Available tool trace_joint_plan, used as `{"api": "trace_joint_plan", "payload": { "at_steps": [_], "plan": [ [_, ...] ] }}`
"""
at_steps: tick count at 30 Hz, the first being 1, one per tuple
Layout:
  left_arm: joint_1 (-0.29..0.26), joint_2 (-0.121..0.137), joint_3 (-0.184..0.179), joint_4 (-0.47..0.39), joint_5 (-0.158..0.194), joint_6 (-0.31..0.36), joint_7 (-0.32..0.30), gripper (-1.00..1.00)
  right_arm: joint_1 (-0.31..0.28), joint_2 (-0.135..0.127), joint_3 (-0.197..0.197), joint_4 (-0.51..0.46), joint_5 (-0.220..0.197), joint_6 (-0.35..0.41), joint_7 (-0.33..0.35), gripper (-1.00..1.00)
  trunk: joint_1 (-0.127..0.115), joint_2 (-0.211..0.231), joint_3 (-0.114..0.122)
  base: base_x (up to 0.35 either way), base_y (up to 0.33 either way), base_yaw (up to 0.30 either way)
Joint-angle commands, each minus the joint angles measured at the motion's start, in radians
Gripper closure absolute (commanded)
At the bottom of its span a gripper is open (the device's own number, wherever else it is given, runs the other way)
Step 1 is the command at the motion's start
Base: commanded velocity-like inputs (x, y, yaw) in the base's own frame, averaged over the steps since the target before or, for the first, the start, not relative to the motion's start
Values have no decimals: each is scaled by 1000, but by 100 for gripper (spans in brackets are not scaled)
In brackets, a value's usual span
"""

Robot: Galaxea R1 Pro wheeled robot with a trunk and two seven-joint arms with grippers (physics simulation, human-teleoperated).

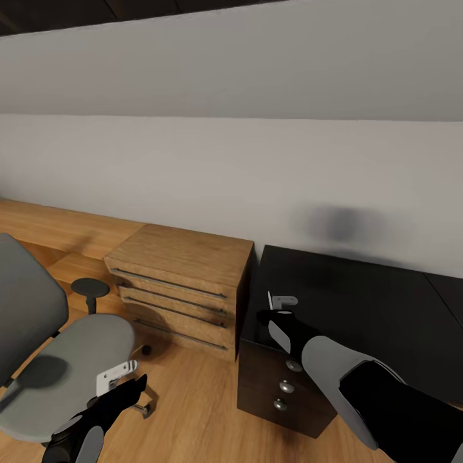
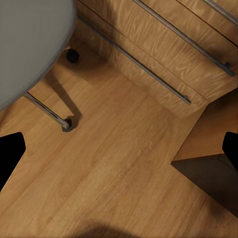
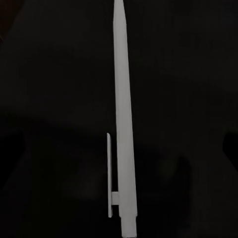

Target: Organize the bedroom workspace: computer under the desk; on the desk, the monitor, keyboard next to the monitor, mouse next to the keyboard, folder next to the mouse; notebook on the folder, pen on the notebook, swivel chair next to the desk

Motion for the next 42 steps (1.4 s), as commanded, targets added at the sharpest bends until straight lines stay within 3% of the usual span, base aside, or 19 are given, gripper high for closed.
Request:
{"api": "trace_joint_plan", "payload": {
  "at_steps": [1,15,20,29,36,42],
  "plan": [
    [-1,-1,1,-1,11,4,8,-100,0,-1,8,-2,-5,7,-6,-100,0,-1,-1,0,0,0],
    [-1,-1,0,-1,11,5,8,-100,0,0,9,-1,-5,7,-7,-100,12,-22,-10,0,0,0],
    [-1,-1,0,-1,12,5,8,-100,0,0,9,-1,-5,8,-7,-100,31,-57,-26,0,0,0],
    [-1,-1,0,-1,12,5,8,-100,0,0,10,-1,-4,8,-7,-100,31,-57,-26,0,0,0],
    [-1,-1,0,-1,12,5,8,-100,0,0,10,-2,-4,18,-7,-100,58,-106,-48,0,0,0],
    [-1,-1,1,-1,12,5,7,-100,0,0,10,-3,-4,22,-7,-100,58,-106,-48,0,0,0]
  ]
}}
